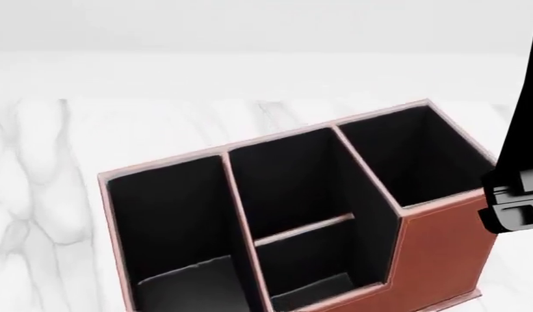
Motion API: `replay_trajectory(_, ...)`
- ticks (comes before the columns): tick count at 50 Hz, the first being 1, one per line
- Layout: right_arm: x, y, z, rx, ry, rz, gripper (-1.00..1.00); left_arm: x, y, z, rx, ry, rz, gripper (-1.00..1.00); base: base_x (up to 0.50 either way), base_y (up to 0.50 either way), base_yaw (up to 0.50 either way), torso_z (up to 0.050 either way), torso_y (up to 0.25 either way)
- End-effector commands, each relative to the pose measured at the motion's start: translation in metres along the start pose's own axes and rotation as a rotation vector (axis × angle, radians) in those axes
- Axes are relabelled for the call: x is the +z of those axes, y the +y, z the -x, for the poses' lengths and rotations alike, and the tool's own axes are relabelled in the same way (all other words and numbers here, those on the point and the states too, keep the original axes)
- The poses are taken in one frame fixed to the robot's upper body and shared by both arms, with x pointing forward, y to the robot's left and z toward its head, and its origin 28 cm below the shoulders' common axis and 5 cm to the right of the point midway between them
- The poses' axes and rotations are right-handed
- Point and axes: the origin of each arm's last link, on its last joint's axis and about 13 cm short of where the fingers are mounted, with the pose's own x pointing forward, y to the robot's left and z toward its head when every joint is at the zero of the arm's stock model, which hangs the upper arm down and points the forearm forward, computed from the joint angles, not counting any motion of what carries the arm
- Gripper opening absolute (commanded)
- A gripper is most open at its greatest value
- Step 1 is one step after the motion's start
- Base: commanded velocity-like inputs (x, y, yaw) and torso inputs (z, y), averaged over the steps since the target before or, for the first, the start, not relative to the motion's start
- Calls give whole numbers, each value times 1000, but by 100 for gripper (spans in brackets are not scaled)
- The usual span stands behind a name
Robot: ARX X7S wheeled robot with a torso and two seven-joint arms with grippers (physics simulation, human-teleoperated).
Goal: Pick up the book and place it in the front compartment of the caddy.
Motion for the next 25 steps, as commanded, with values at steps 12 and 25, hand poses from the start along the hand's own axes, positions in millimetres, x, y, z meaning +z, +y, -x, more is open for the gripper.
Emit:
replay_trajectory(12,1,-1,1,-1,-22,-9,100,-1,2,1,7,2,4,100,500,0,0,0,2)
replay_trajectory(25,2,-1,1,9,-14,4,100,-1,2,1,7,2,3,100,142,0,0,0,2)
